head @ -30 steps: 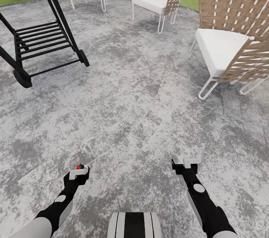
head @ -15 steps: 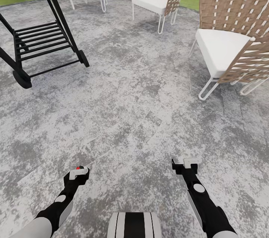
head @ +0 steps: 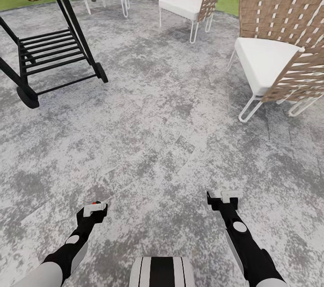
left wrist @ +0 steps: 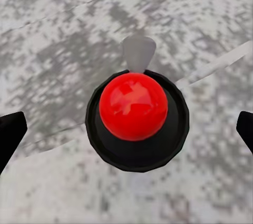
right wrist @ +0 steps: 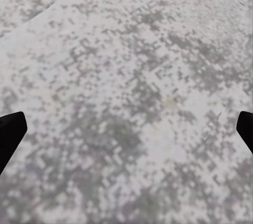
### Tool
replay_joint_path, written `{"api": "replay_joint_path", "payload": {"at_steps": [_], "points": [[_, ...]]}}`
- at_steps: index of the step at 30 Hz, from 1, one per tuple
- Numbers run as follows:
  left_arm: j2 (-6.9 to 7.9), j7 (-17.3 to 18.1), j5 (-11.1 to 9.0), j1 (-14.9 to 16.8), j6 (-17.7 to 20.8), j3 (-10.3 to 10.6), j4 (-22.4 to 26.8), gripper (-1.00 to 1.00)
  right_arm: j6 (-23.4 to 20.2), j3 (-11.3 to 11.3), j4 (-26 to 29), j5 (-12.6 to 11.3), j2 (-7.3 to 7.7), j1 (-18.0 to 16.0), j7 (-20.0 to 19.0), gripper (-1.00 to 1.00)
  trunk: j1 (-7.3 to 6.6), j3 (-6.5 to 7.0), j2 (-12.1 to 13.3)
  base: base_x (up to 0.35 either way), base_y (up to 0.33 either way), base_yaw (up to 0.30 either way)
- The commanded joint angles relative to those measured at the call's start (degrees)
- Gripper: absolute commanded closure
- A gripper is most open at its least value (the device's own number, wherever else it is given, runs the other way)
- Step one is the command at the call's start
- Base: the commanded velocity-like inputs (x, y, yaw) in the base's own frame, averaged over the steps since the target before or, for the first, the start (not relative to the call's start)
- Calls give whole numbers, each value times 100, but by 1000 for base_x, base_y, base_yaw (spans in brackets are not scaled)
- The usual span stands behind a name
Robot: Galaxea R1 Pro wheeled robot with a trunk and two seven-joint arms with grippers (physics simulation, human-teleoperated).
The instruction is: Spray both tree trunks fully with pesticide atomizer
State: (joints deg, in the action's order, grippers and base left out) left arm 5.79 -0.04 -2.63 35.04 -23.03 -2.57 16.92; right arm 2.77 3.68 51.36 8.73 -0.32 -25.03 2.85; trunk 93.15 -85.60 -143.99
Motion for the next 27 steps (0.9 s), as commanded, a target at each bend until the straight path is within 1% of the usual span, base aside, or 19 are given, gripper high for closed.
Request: {"api": "replay_joint_path", "payload": {"at_steps": [1, 18, 19, 27], "points": [[-1, 5, -27, 2, -18, 3, -5, -100, 13, 9, -3, 59, -3, -2, 14, -100, -1, -3, -1, 0, 0, 0], [1, 27, -18, 2, -19, 11, -5, -100, 13, 10, -12, 59, 3, -2, 14, -100, -1, 14, -1, 0, 0, -28], [1, 28, -18, 2, -21, 11, -7, 100, 13, 10, -12, 59, 4, -2, 14, -100, -1, 14, -1, 0, 0, -2], [2, 39, -26, -6, -26, 3, -3, 100, 13, 10, -12, 59, 4, -2, 14, -100, -1, 15, -1, 0, 0, 0]]}}
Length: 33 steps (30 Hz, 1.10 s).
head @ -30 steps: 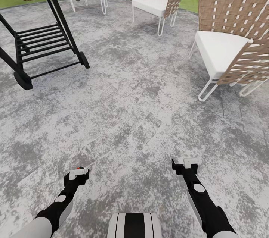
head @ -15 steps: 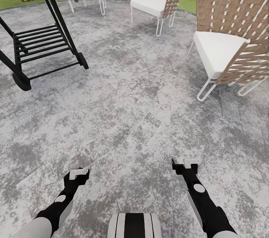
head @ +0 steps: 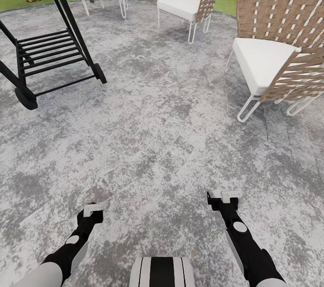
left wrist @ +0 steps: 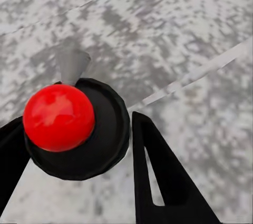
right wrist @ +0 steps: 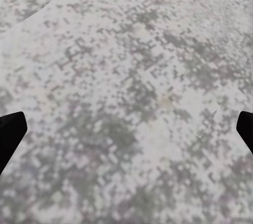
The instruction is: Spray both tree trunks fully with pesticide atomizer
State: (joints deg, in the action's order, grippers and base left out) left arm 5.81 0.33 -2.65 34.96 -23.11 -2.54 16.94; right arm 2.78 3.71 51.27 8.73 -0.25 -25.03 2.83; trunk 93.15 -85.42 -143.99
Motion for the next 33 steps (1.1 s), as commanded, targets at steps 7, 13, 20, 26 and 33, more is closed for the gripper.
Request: {"api": "replay_joint_path", "payload": {"at_steps": [7, 13, 20, 26, 33], "points": [[-3, 6, -17, 2, -18, 7, 39, 100, 12, 7, -3, 59, -2, -2, 16, -100, -1, -3, -1, 0, 0, 0], [-8, 11, -16, 2, -12, 18, 66, 100, 12, 7, -3, 59, -4, -1, 16, -100, -9, 64, 3, 0, 0, 0], [-9, 11, -18, 2, -10, 25, 71, 100, 12, 2, -3, 59, -2, -2, 16, -100, -27, 219, 12, 0, 0, 0], [-9, 11, -25, 2, -10, 16, 73, 100, 12, 0, -4, 66, -2, 7, 16, -100, -42, 352, 20, 0, 0, 0], [-7, 11, -25, 3, -9, 8, 73, 100, 17, 6, 5, 59, -15, 7, 16, -100, -60, 507, 30, 0, 0, 0]]}}
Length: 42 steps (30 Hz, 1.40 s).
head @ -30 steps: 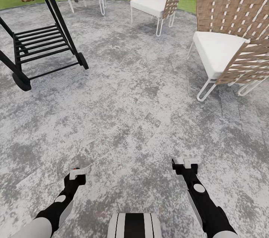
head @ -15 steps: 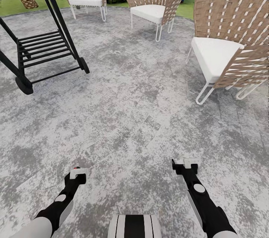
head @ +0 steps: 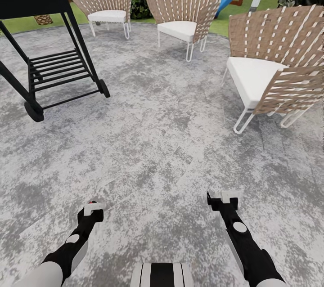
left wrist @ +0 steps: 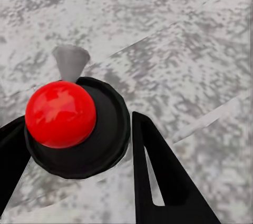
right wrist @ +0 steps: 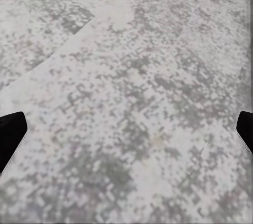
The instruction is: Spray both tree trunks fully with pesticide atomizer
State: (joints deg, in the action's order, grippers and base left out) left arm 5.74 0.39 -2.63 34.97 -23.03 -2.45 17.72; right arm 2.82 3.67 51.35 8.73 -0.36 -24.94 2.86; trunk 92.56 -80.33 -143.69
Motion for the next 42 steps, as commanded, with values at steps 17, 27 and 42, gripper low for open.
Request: {"api": "replay_joint_path", "payload": {"at_steps": [17, 27, 42], "points": [[-2, 5, -26, 3, -18, 6, -10, 100, 37, 20, 234, 61, -17, 16, 30, -100, -44, 374, 22, 0, 0, 0], [90, -24, 62, -517, 12, 41, -19, 100, 61, 21, 22, 90, 113, 250, 21, -100, -68, 646, 34, 0, 0, -102], [86, -81, 5, -1030, 62, 5, -86, 100, 2275, 36, -2323, 66, 284, 980, 98, -100, -68, 776, 34, 0, 0, -124]]}}
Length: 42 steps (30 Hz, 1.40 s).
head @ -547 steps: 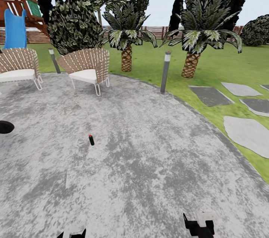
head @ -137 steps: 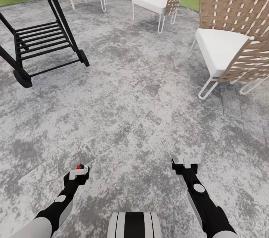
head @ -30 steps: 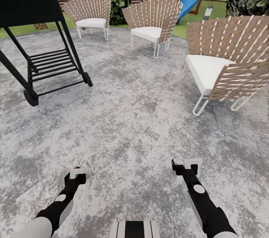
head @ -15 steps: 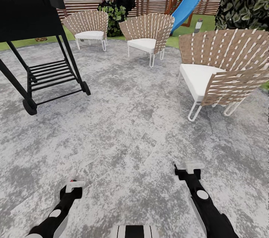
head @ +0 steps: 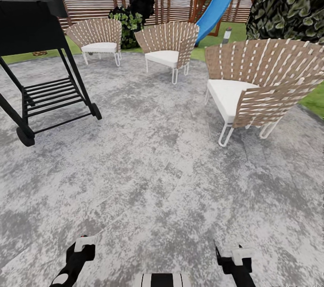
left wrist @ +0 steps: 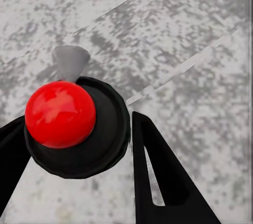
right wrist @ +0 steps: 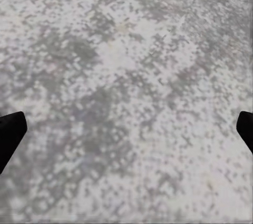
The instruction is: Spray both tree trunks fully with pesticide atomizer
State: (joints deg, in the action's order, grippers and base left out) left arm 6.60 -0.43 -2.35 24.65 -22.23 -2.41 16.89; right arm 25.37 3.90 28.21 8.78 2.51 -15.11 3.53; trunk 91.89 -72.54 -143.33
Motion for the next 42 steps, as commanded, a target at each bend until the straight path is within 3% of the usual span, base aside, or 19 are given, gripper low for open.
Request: {"api": "replay_joint_path", "payload": {"at_steps": [1, 8, 27, 42], "points": [[0, -3, -25, -2, -13, -3, -6, 100, 121, 14, -87, 60, 26, 0, 52, -100, -4, 28, 0, 0, 0, -124], [7, -10, -47, -120, -1, -37, -10, 100, 296, 8, -337, 55, 98, 6, 103, -100, -22, 243, 9, 0, 0, -119], [8, -10, -50, -197, 8, -49, -10, 100, 301, -3, -563, 45, 57, 6, 104, -100, -439, 596, 771, 0, 0, -10], [8, -10, -55, -206, 8, -49, -19, 100, 301, -3, -563, 45, 57, 7, 103, -100, -747, 925, 1333, 0, 0, -192]]}}
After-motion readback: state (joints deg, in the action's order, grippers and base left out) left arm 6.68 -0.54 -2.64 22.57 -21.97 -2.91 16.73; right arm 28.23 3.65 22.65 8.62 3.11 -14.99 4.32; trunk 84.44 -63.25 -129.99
